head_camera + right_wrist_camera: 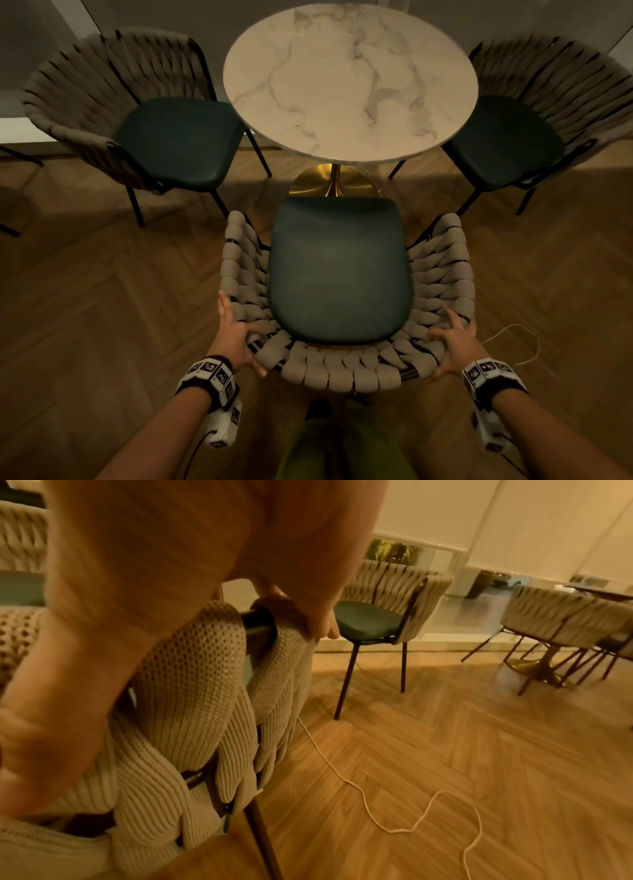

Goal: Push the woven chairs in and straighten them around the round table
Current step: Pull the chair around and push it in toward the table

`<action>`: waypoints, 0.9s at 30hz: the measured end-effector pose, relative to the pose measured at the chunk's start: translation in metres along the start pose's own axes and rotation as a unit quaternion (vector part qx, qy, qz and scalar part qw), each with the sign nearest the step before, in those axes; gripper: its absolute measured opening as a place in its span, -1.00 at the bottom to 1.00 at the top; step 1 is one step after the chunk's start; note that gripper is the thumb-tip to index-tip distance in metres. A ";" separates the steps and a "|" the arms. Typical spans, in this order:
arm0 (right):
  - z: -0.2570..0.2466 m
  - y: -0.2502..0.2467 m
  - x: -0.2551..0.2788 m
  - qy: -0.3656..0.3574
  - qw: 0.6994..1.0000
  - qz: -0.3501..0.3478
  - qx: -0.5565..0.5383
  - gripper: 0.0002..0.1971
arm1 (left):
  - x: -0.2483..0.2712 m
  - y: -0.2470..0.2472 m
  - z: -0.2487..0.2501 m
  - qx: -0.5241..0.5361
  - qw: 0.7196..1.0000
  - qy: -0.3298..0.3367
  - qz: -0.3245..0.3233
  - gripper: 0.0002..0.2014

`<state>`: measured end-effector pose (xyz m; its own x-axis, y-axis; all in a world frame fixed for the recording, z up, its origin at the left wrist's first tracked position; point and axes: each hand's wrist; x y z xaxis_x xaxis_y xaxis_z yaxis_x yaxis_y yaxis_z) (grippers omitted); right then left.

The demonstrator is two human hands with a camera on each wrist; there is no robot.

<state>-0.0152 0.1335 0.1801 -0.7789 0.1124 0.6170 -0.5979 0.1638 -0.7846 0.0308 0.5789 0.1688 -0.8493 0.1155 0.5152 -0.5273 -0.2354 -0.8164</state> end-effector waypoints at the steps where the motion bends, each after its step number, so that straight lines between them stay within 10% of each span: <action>1: -0.001 -0.005 -0.005 0.003 1.000 0.003 0.002 -0.11 | -0.006 -0.003 0.002 0.000 1.000 0.002 0.003 -0.13; 27: 0.022 -0.097 -0.124 -0.044 0.997 0.067 0.009 -0.35 | -0.131 -0.058 0.048 -0.010 0.998 -0.027 0.051 -0.09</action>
<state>0.1353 0.0820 0.1784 -0.8648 0.0448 0.5001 -0.4908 0.1350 -0.8608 0.1740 0.5311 0.1613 -0.8959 0.0394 0.4425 -0.4396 -0.2231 -0.8701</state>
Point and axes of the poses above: each hand's wrist, its own x-axis away from the middle knuckle, its own y-axis out of the palm, z = x × y, and after that the axes turned 8 degrees about z, right-handed
